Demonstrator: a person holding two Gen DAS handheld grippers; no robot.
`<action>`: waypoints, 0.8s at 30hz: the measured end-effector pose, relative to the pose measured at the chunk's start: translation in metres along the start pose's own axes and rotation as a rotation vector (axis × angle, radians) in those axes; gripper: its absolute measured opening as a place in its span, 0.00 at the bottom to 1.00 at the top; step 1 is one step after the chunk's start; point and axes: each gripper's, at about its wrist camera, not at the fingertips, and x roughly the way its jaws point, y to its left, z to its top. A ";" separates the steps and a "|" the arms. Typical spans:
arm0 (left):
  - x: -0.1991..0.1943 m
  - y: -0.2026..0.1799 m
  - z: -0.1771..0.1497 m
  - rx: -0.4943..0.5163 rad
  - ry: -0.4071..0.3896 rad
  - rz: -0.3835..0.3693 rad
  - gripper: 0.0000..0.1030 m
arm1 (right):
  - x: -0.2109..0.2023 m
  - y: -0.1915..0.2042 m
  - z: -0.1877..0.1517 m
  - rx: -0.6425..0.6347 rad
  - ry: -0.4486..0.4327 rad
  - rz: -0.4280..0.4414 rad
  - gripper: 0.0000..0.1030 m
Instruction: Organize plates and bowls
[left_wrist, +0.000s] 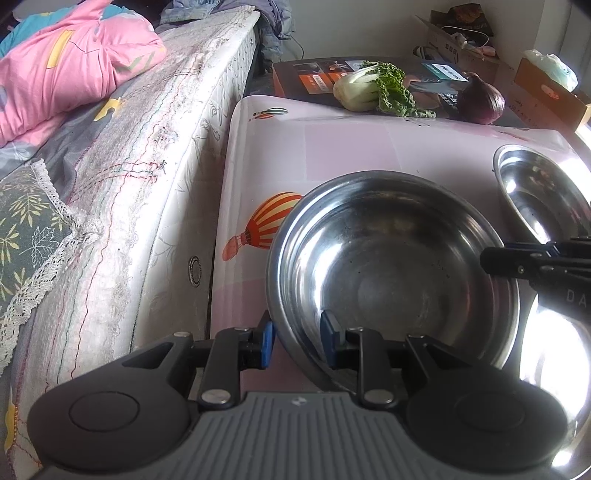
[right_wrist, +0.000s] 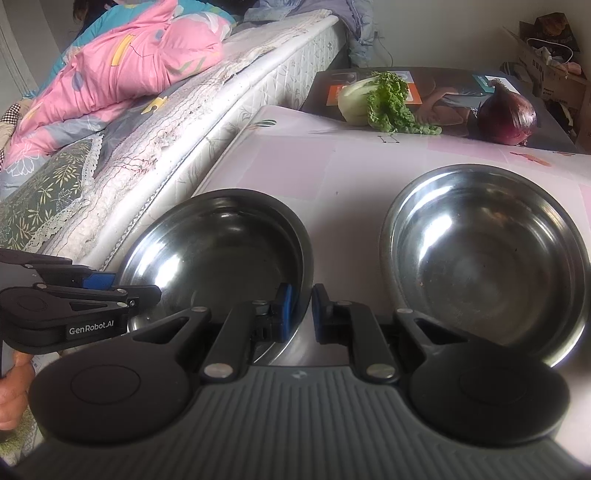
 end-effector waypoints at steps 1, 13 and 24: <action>-0.001 0.000 0.000 -0.001 -0.004 0.000 0.26 | 0.000 0.000 0.000 0.000 -0.001 0.000 0.11; -0.017 -0.007 0.004 0.002 -0.043 0.011 0.27 | -0.018 0.001 0.004 -0.002 -0.042 0.000 0.11; -0.001 -0.013 -0.007 0.020 -0.007 0.016 0.38 | -0.002 -0.003 0.000 -0.033 0.005 -0.021 0.12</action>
